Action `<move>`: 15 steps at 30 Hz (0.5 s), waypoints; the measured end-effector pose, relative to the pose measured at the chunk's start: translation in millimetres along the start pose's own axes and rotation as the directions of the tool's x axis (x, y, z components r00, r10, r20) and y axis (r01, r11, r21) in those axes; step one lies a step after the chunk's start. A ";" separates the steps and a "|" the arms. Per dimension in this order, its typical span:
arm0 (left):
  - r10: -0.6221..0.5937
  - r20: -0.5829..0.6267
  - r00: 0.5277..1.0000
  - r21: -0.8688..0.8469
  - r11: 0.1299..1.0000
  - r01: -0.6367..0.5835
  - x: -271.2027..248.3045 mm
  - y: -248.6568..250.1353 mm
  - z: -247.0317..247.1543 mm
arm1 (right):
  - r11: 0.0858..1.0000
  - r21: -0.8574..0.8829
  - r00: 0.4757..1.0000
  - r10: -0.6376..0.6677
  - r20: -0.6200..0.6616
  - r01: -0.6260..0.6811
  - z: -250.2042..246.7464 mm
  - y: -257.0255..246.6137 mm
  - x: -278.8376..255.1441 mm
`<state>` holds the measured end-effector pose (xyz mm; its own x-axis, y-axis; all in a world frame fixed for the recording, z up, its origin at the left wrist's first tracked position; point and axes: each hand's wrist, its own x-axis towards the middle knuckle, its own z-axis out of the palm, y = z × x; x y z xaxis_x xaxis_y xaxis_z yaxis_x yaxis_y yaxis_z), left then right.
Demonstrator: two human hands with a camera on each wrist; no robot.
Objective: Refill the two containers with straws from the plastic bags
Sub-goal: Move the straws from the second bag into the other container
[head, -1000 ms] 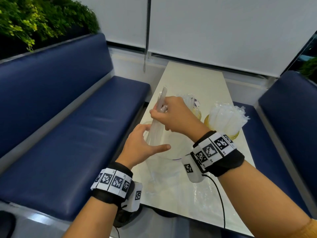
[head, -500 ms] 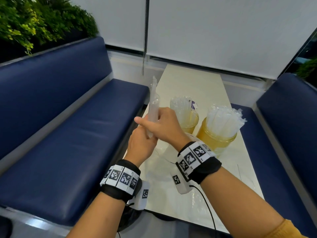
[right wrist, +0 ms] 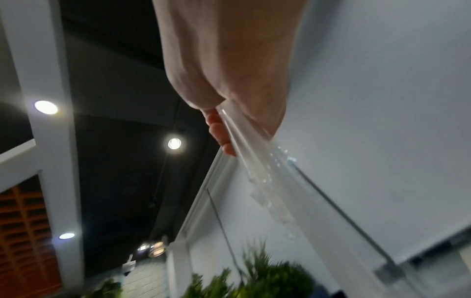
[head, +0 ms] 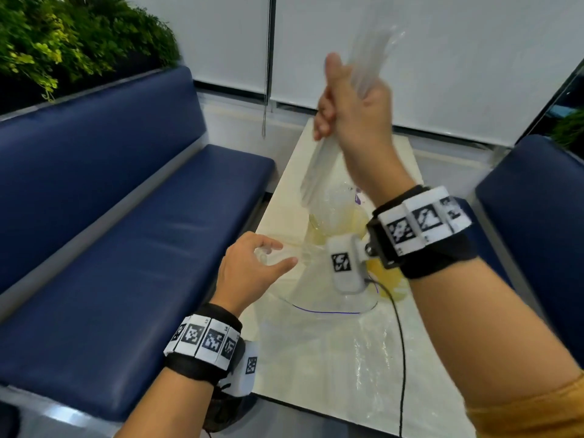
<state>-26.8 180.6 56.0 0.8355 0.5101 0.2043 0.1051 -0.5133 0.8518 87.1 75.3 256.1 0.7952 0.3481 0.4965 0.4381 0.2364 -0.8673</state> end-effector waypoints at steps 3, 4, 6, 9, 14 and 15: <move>-0.025 -0.014 1.000 0.024 0.999 0.026 5.2 -7.6 -10.4 | 0.991 -0.089 0.992 -0.104 -0.065 0.098 -32.4 4.7 33.1; -0.029 -0.017 0.999 0.026 0.999 0.030 7.0 -9.4 -13.8 | 0.987 -0.125 0.990 -0.110 -0.084 0.099 -41.2 16.0 41.6; -0.033 -0.014 0.999 0.025 0.999 0.033 9.3 -11.5 -19.8 | 0.975 -0.215 0.991 -0.079 -0.103 0.055 -55.5 48.6 51.1; -0.035 0.001 0.999 0.024 0.999 0.035 12.2 -13.7 -25.3 | 0.943 -0.326 0.995 0.045 -0.091 -0.073 -69.7 106.7 49.1; -0.051 0.018 0.999 -0.023 0.998 0.051 15.1 -16.8 -31.3 | 0.884 -0.349 0.948 0.263 -0.180 -0.312 -85.4 181.7 26.9; -0.052 0.022 0.998 -0.034 0.998 0.052 15.6 -16.5 -32.5 | 0.877 -0.342 0.939 0.287 -0.192 -0.338 -87.0 189.2 23.6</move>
<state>-33.1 219.5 60.8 0.8407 0.5205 0.1494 0.1302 -0.4621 0.8772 225.2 49.4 100.6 0.9525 0.2203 0.2103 0.2587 -0.2208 -0.9404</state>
